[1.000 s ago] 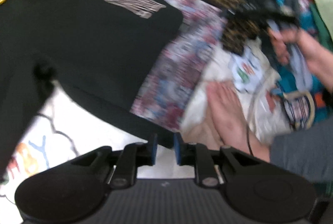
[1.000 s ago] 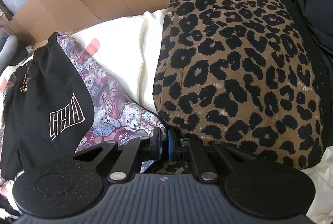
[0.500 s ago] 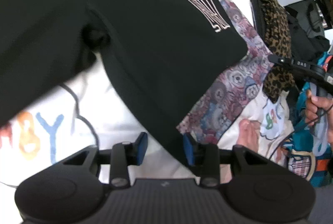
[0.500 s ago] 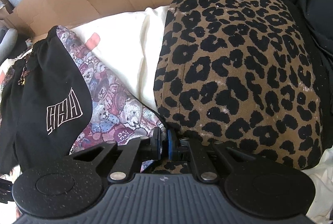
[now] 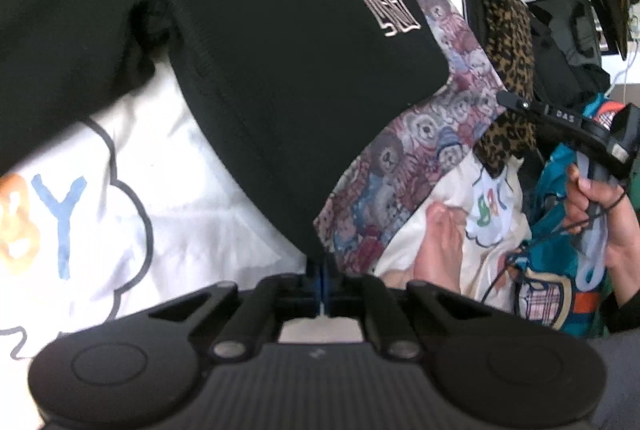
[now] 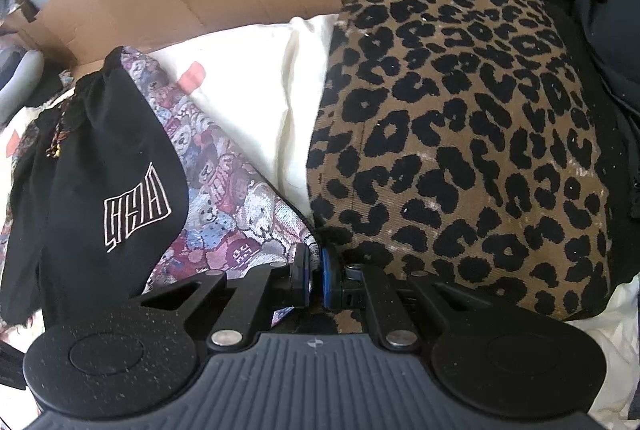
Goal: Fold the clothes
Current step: 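Smooth the shorts' leg flat with the open left tool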
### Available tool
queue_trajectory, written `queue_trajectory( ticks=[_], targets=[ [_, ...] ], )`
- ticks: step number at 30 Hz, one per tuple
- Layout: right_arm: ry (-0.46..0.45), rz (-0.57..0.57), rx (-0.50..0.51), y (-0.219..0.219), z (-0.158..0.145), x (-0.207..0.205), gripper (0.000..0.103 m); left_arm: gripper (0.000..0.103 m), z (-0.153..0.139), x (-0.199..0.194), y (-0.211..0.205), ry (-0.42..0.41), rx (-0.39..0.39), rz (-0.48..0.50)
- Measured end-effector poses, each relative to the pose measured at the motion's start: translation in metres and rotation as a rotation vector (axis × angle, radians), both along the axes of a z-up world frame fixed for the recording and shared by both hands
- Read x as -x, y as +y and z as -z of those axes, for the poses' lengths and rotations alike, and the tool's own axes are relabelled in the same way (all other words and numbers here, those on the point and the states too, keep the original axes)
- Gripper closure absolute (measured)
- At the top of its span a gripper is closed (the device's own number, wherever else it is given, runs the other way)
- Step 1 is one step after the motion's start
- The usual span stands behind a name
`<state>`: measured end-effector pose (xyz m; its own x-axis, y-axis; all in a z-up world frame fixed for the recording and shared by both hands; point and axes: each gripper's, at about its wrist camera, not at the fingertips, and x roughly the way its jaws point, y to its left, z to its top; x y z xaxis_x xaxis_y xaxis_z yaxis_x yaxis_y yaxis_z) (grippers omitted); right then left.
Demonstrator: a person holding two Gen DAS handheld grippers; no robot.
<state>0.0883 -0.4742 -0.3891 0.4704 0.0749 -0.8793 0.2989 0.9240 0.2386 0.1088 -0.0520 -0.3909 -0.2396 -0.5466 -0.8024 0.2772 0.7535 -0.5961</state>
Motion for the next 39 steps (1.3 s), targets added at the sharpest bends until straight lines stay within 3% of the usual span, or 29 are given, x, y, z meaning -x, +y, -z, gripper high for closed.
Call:
queue_trajectory(
  ticks=[6, 14, 23, 28, 32, 39],
  targets=[
    [0.067, 0.014, -0.003, -0.002, 0.017, 0.000, 0.097, 0.102, 0.013, 0.000, -0.001, 0.014, -0.052, 0.016],
    [-0.058, -0.038, 0.015, 0.003, -0.009, -0.014, 0.091, 0.102, 0.012, 0.001, -0.003, -0.003, -0.062, 0.050],
    [-0.111, -0.070, 0.021, 0.010, -0.005, -0.052, 0.091, 0.098, 0.008, -0.003, -0.005, -0.012, -0.073, 0.072],
    [-0.120, -0.094, 0.006, 0.018, 0.007, -0.074, 0.092, 0.087, -0.004, -0.018, 0.013, -0.037, -0.078, 0.014],
    [-0.107, -0.129, 0.012, 0.031, 0.017, -0.084, 0.092, 0.087, -0.010, -0.030, 0.029, -0.061, -0.098, -0.044],
    [-0.034, -0.082, 0.083, 0.033, 0.039, -0.085, 0.090, 0.087, -0.020, -0.045, 0.053, -0.107, -0.140, -0.107]
  ],
)
